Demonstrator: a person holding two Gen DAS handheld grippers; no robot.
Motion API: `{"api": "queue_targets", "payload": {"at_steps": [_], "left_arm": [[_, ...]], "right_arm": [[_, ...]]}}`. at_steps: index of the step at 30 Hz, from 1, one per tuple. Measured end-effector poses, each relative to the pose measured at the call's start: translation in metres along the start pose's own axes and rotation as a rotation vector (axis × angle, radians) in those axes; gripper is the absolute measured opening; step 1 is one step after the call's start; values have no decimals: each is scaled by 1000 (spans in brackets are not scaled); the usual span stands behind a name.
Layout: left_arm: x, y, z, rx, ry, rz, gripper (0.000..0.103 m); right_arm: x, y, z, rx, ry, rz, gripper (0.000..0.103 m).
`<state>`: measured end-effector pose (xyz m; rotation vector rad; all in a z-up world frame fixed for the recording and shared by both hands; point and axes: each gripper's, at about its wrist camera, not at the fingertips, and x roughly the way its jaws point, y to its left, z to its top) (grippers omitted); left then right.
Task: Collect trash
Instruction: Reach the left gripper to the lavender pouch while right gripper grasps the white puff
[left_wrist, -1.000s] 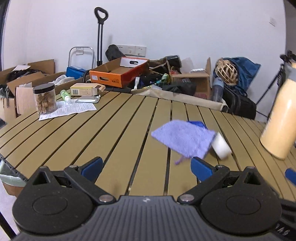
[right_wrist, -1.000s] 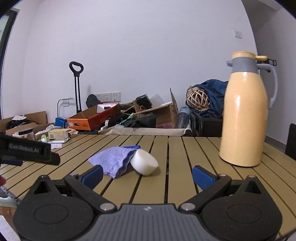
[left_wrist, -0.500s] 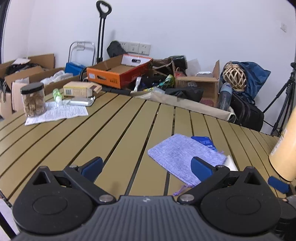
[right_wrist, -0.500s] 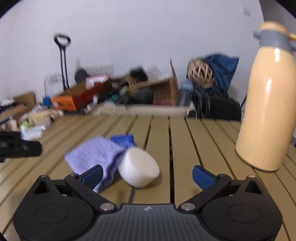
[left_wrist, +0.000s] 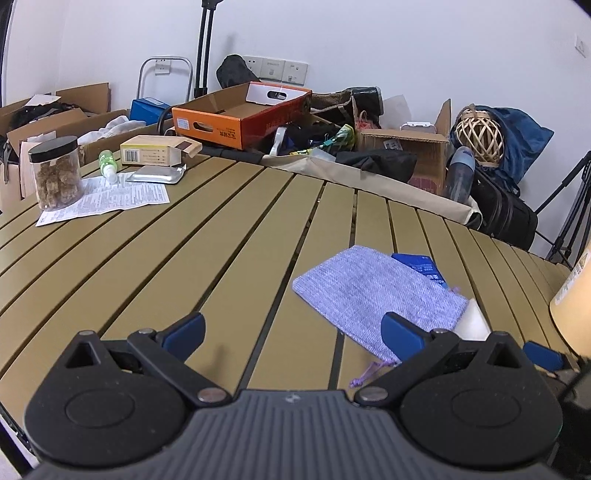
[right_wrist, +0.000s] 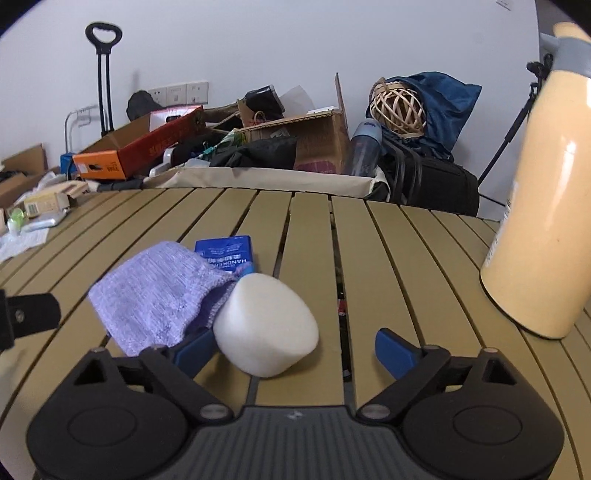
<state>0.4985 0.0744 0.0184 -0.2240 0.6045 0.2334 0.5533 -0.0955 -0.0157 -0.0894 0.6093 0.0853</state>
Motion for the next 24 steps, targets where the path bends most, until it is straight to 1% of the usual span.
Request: {"api": "queue_targets", "payload": {"at_steps": [3, 4, 7, 8, 9, 16, 21, 24], "left_arm": [[3, 3, -1, 3, 6, 16, 103], [4, 4, -1, 1, 10, 20, 103], [6, 7, -1, -6, 15, 29, 103], [6, 8, -1, -7, 15, 31, 103], [6, 9, 0, -8, 16, 32, 103], [8, 15, 1, -22, 26, 36, 103], [8, 15, 2, -26, 23, 32, 103], [7, 13, 1, -24, 23, 26, 103]], "right_arm": [[5, 7, 3, -29, 3, -15, 83], [5, 8, 4, -31, 0, -11, 81], [6, 10, 7, -34, -7, 9, 73], [7, 10, 7, -32, -5, 18, 61], [8, 9, 7, -23, -2, 28, 54], [5, 1, 6, 29, -10, 68, 51], [-3, -11, 4, 95, -32, 102, 49], [-12, -19, 2, 132, -56, 107, 49]]}}
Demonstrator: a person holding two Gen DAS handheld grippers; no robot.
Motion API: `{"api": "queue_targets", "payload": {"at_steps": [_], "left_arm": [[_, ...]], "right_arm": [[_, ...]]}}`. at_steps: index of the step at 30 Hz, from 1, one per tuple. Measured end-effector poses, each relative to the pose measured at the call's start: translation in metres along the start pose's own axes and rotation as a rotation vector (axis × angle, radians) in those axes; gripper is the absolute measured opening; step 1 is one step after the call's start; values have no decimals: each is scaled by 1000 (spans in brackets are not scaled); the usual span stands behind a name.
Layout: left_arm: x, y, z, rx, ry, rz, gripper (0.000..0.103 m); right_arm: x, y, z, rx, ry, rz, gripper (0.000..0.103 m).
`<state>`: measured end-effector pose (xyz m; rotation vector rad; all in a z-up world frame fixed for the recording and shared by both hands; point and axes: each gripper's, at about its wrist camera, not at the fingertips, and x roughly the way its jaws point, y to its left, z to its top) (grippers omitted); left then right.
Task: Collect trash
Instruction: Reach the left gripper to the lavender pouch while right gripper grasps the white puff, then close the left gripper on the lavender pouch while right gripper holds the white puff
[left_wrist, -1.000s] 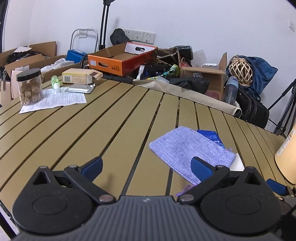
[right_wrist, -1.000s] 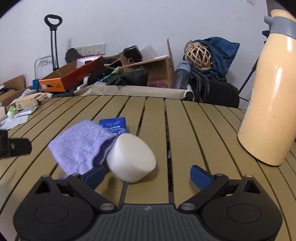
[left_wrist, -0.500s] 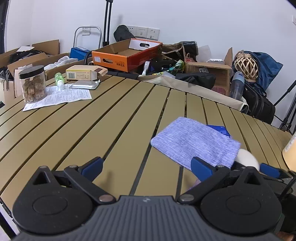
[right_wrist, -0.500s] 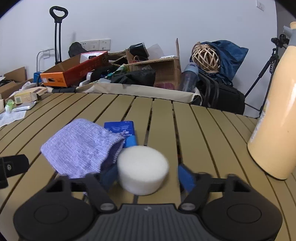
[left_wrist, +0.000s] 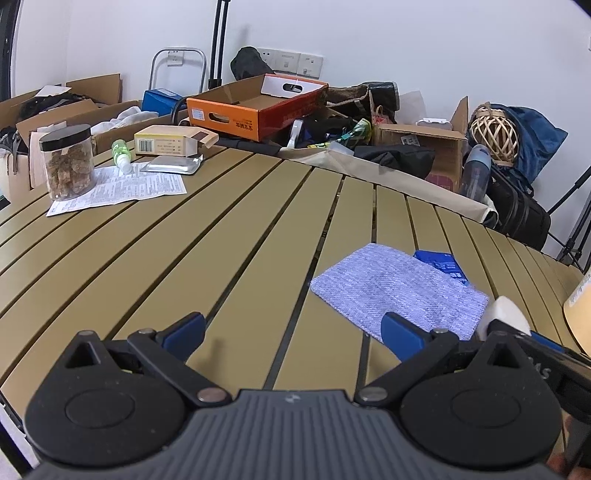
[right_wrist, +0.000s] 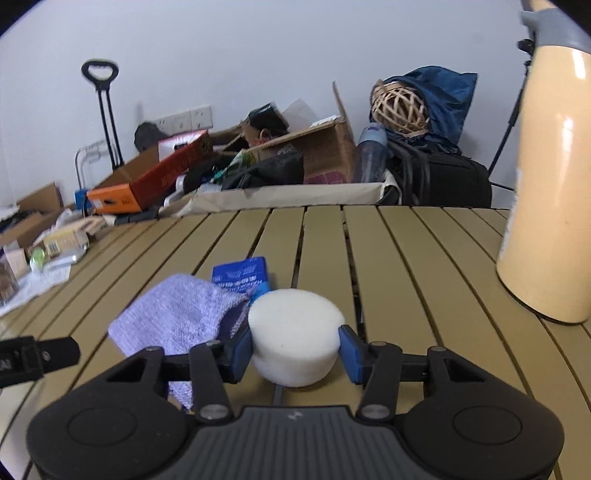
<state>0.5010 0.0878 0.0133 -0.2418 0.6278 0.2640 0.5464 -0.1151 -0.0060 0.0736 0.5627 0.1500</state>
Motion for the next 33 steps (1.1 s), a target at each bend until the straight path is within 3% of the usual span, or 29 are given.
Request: {"api": "queue_targets", "payload": {"at_steps": [18, 33], "left_arm": [[-5, -23, -7, 27, -17, -40, 103], [-5, -69, -29, 123, -46, -49, 103]], "right_arm": [[-73, -49, -25, 156, -133, -98, 48], [-94, -119, -32, 236, -157, -147, 48]]}}
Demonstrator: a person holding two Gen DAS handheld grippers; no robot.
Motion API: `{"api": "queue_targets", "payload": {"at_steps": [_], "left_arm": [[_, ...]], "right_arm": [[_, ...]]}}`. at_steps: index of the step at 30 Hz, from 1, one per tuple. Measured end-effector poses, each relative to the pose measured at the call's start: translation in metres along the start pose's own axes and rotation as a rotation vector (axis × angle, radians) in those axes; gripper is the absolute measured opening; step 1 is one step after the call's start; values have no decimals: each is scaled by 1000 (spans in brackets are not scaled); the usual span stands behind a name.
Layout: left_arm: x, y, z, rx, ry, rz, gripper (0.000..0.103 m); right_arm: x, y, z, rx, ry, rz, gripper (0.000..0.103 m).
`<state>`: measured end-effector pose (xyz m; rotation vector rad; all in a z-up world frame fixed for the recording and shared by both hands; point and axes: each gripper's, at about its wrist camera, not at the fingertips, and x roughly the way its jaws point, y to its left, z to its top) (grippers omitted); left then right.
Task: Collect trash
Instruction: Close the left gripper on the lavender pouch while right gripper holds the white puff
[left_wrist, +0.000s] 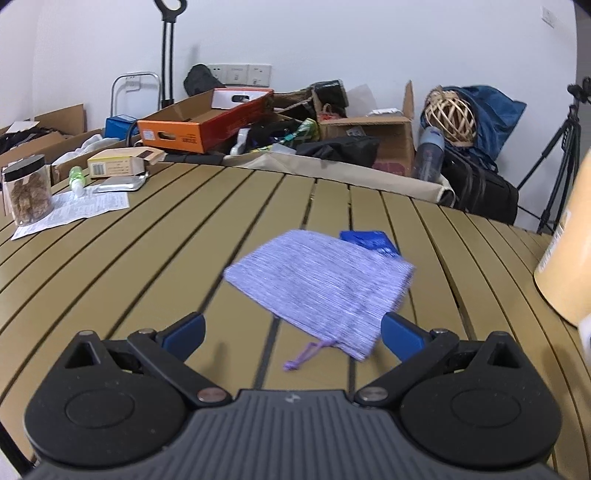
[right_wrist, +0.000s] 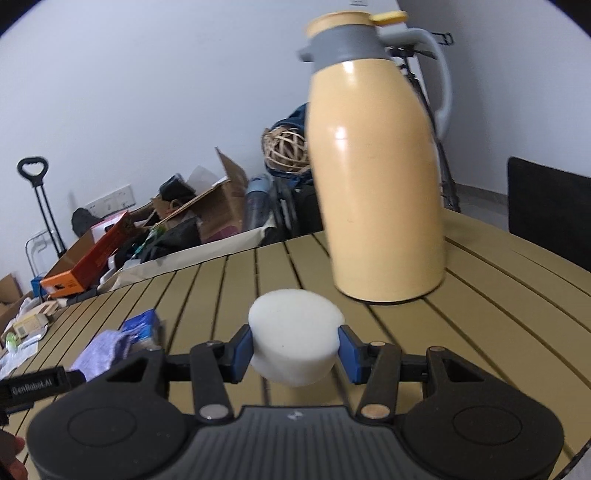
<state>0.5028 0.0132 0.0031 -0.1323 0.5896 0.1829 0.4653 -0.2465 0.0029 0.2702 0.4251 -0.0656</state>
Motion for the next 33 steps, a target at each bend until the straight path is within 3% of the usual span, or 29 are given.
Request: {"api": "queue_targets", "payload": {"at_steps": [9, 13, 18, 22, 28, 33], "left_arm": [[-2, -31, -3, 116, -23, 7, 103], [5, -49, 0, 179, -56, 57, 103], [22, -71, 9, 259, -35, 78, 103], [39, -87, 13, 304, -21, 139, 103], [62, -94, 13, 314, 26, 205, 102], [69, -84, 16, 251, 61, 221, 99]], "right_arm": [[3, -46, 10, 80, -9, -24, 48], [2, -64, 13, 143, -11, -22, 48], [1, -72, 16, 171, -25, -15, 48], [1, -76, 16, 188, -29, -9, 48], [0, -81, 17, 203, -33, -8, 48], [-2, -82, 16, 210, -35, -6, 48]]}}
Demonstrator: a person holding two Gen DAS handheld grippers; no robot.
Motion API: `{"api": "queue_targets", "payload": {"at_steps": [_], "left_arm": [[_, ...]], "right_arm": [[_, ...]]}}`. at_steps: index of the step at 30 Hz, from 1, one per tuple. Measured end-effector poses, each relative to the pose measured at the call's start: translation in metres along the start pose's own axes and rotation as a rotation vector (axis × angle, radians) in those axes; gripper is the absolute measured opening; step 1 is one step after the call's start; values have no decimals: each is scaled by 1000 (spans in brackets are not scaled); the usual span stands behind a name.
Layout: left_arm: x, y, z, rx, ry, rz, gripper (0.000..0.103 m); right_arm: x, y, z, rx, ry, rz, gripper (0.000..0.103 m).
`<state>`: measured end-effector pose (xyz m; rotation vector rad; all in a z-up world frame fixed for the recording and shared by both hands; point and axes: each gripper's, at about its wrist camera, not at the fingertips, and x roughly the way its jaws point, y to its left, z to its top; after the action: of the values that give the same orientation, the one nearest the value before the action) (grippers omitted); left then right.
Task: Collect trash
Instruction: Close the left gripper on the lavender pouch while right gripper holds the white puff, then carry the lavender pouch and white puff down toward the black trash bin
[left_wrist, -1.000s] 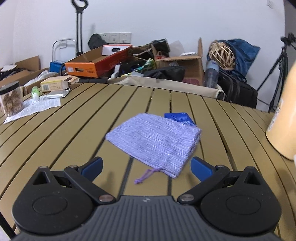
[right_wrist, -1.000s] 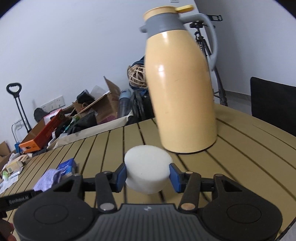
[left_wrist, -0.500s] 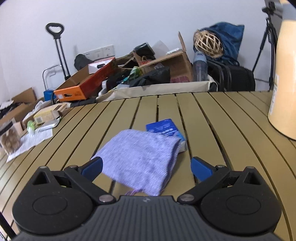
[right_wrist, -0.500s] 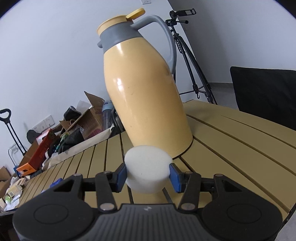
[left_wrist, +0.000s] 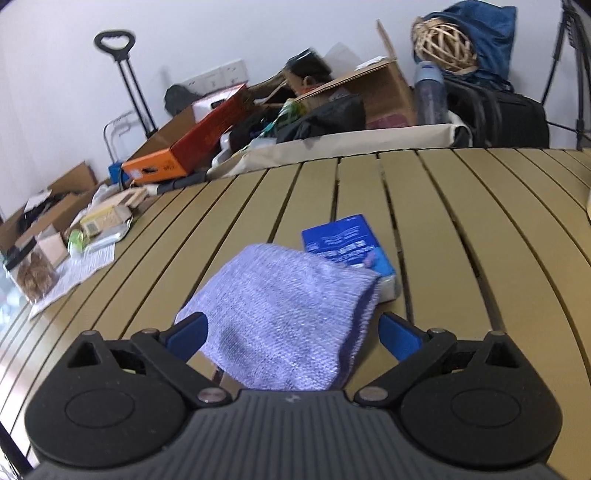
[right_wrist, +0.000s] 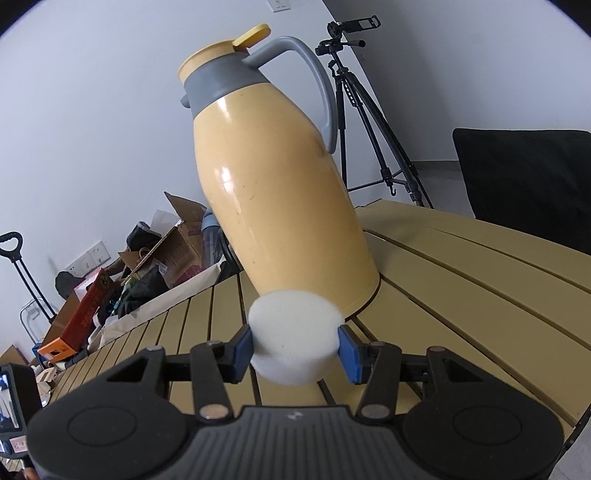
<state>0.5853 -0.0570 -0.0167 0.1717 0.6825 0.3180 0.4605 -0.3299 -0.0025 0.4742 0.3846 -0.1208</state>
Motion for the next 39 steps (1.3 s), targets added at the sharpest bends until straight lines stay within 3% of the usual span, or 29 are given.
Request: {"api": "queue_targets", "payload": {"at_steps": [5, 7, 13, 18, 24, 39], "left_arm": [[3, 16, -1, -83, 36, -47, 77], [3, 22, -2, -104, 41, -64, 60], [-6, 41, -10, -154, 40, -121, 30], [-17, 62, -13, -193, 27, -150, 12], [-35, 90, -17, -230, -18, -162, 8], [-88, 126, -34, -209, -121, -151, 7]], "right_arm": [[-1, 1, -1, 2, -1, 4, 48], [-1, 1, -1, 3, 0, 6, 48], [-2, 3, -1, 3, 0, 11, 48], [-1, 4, -1, 5, 1, 17, 48], [-1, 7, -1, 3, 3, 32, 48], [-7, 30, -10, -44, 24, 90, 48]]}}
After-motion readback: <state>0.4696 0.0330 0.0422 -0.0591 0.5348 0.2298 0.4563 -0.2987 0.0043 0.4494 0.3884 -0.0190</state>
